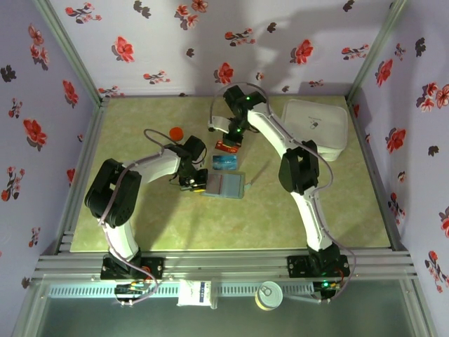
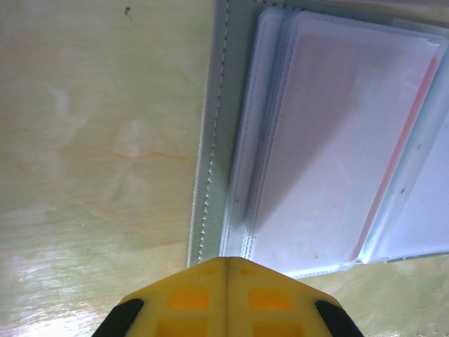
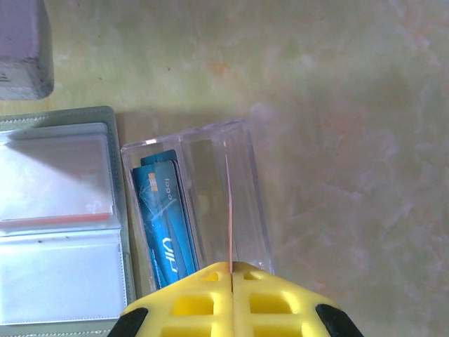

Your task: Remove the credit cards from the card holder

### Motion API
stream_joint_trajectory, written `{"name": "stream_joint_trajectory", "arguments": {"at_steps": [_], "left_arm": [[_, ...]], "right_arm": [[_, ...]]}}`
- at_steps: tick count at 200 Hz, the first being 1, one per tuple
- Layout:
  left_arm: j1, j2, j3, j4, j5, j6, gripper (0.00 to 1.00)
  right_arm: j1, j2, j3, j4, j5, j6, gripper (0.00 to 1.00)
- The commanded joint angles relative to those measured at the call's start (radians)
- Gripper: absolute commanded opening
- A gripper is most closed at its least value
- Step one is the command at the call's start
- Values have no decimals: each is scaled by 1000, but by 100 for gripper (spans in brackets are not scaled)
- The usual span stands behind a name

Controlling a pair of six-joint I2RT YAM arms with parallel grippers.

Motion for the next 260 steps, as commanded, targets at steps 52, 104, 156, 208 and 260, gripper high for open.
{"name": "stream_joint_trajectory", "arguments": {"at_steps": [52,104,156,208,260], "left_arm": [[9,-21,17,-37,13,5,3],[8,-24,14,-37,14,3,3],[8,-25,13,-39,13,3,3],[9,-23,13,-35,13,2,3],[9,-16,10,-24,17,1,3]], "right_arm": [[-32,12,28,-12,52,72,0],[-33,11,24,-39,30,37,0],[-25,24,17,-48,10,18,17],[-28,-48,-80,115,100,93,24],[-26,-86,-133,156,105,155,21]]}}
